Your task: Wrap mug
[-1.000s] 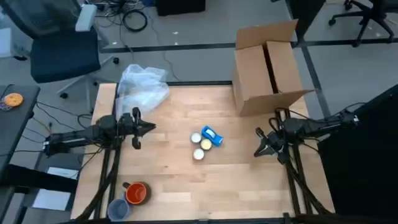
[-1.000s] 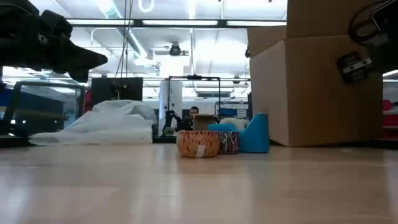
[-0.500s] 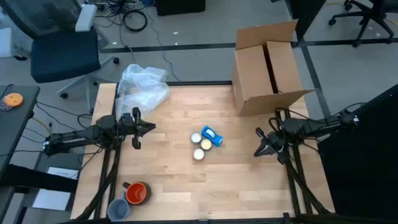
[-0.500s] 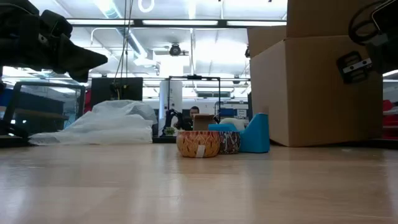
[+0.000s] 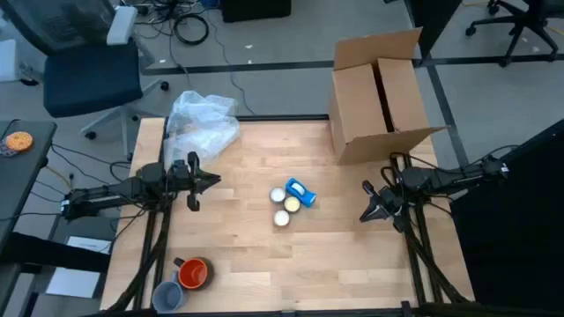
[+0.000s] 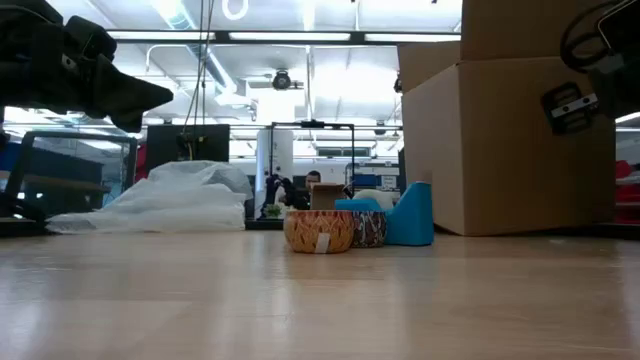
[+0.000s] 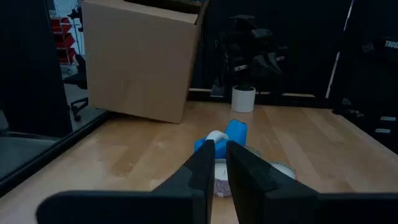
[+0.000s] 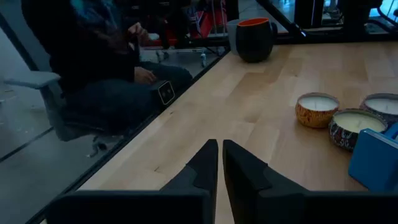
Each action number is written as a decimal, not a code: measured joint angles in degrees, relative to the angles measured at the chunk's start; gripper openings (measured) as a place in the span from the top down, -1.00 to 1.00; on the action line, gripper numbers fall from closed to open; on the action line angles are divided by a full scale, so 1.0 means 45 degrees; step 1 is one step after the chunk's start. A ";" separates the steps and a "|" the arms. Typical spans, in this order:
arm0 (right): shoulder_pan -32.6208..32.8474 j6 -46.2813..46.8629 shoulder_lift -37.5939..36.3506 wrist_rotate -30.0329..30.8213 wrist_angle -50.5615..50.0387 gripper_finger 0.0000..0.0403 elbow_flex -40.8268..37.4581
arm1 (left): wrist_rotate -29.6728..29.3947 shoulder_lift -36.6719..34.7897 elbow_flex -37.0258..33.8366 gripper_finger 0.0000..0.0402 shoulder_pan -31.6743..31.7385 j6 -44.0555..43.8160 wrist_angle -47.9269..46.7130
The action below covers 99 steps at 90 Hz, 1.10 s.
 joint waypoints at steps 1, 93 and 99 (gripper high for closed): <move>0.0000 0.0000 -0.0002 0.0000 -0.0001 0.99 0.0000 | -0.0001 0.0000 0.0000 0.87 -0.0001 0.0000 0.0000; 0.0002 0.0002 0.0001 0.0002 -0.0005 0.99 0.0002 | 0.0014 0.0000 0.0004 0.87 -0.0005 -0.5009 0.1339; 0.0000 0.0002 0.0003 0.0003 -0.0005 0.99 0.0000 | -0.0272 0.0000 0.0004 0.87 -0.0005 -0.4990 0.1384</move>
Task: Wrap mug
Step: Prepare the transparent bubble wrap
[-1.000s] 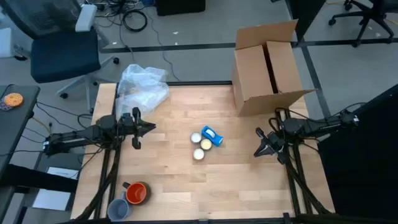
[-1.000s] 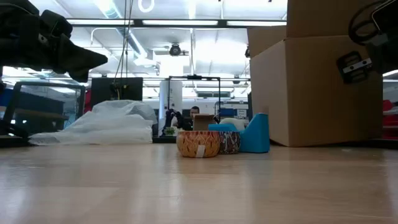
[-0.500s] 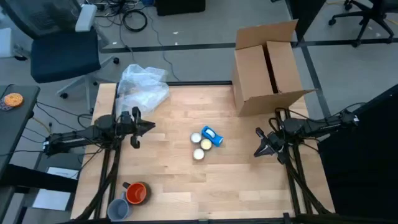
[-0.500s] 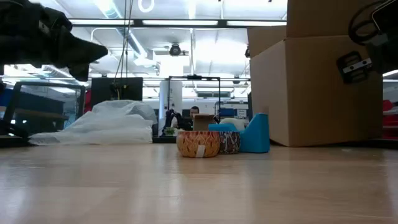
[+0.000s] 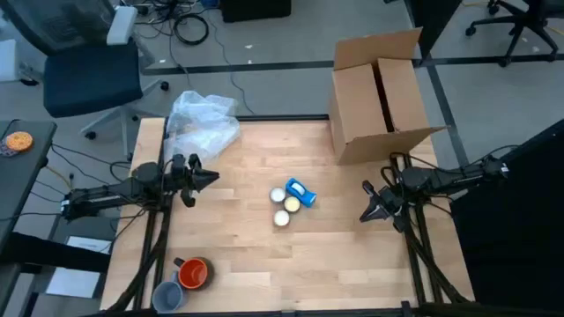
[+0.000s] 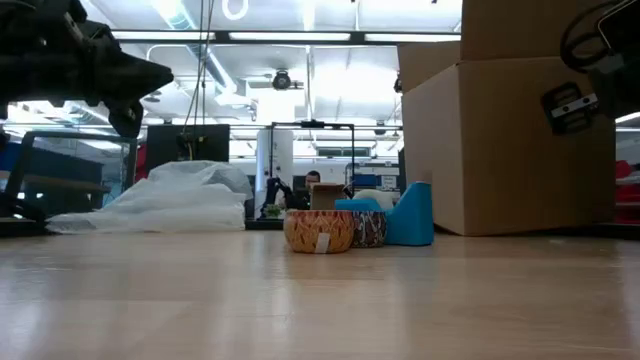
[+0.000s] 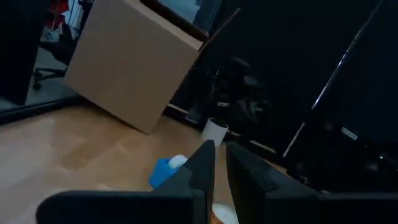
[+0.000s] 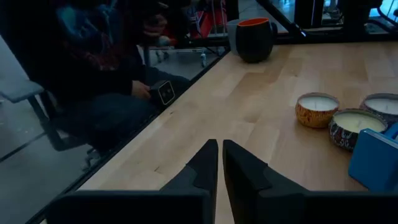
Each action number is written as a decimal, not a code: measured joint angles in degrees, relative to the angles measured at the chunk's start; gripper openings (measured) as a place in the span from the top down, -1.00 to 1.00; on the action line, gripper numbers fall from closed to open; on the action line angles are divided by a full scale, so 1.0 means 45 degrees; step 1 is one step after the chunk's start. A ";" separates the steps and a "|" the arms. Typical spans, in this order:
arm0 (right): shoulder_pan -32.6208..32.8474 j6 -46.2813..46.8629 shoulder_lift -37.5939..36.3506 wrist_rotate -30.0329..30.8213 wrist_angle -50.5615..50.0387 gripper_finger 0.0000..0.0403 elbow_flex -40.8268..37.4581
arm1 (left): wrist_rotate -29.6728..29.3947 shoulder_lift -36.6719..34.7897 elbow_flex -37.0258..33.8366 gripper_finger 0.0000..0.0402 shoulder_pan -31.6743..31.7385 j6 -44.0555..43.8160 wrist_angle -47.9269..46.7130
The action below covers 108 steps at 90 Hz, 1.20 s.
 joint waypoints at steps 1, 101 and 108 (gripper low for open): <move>0.0000 -0.0002 0.0000 0.0001 0.0000 0.99 0.0001 | -0.0091 0.0000 0.0000 0.87 0.0000 0.0002 -0.0004; 0.0004 0.0002 0.0000 0.0001 0.0004 0.99 0.0005 | 0.0139 0.0002 0.2106 1.00 -0.0384 0.0701 0.1785; -0.0001 -0.0002 0.0000 0.0001 0.0005 0.99 0.0005 | -0.0410 0.0064 0.2247 1.00 -0.0462 0.0987 0.1413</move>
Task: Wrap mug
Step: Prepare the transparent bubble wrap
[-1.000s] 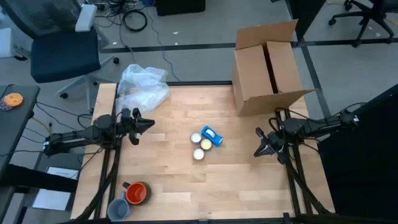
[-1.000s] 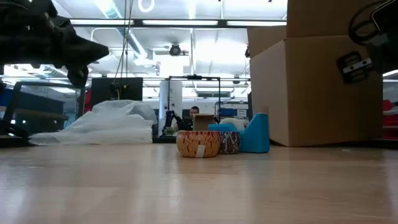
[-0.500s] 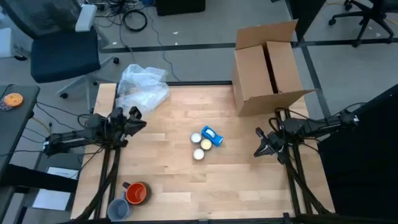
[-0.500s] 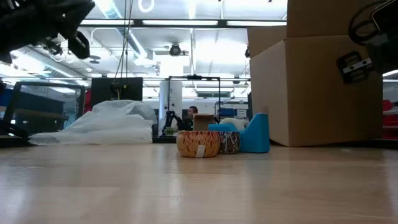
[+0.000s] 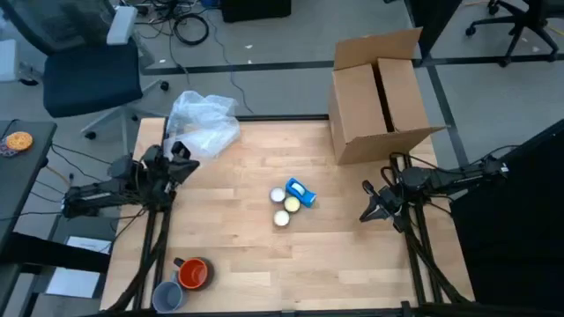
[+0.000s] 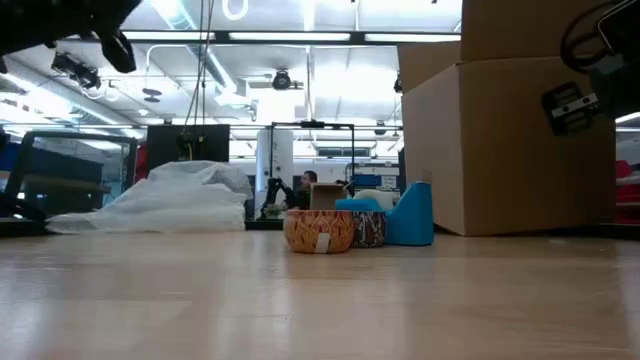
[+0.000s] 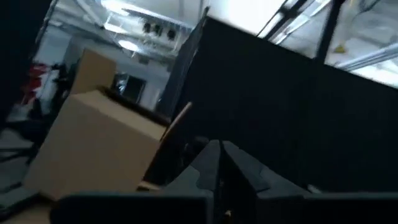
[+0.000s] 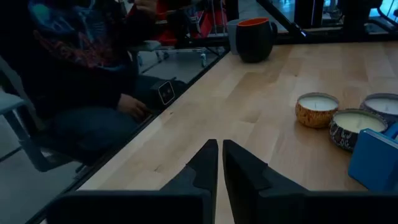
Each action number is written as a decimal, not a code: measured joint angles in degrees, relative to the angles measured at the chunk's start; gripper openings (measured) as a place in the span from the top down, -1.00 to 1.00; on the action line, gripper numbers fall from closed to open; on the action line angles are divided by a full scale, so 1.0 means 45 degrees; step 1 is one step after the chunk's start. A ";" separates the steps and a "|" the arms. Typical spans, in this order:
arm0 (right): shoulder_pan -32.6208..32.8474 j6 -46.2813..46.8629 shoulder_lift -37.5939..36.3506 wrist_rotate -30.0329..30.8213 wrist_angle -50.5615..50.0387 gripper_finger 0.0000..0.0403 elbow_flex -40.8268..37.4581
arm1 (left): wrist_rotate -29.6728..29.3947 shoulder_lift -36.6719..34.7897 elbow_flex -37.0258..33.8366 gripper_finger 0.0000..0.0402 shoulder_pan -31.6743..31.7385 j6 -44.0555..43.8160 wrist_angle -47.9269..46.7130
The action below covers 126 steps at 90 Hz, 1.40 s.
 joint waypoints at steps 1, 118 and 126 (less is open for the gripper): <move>0.0000 0.0000 0.0000 0.0000 0.0000 0.99 0.0000 | -0.0077 0.0011 0.0002 1.00 -0.0011 0.0028 0.0001; 0.0000 0.0003 0.0000 -0.0004 0.0000 0.99 0.0000 | -1.0194 0.3025 0.1877 0.99 -0.3647 -0.0313 -0.8928; 0.0002 0.0000 -0.0002 -0.0003 -0.0002 0.99 0.0000 | -1.0312 0.3028 0.1876 0.97 -0.3642 -0.0848 -0.9907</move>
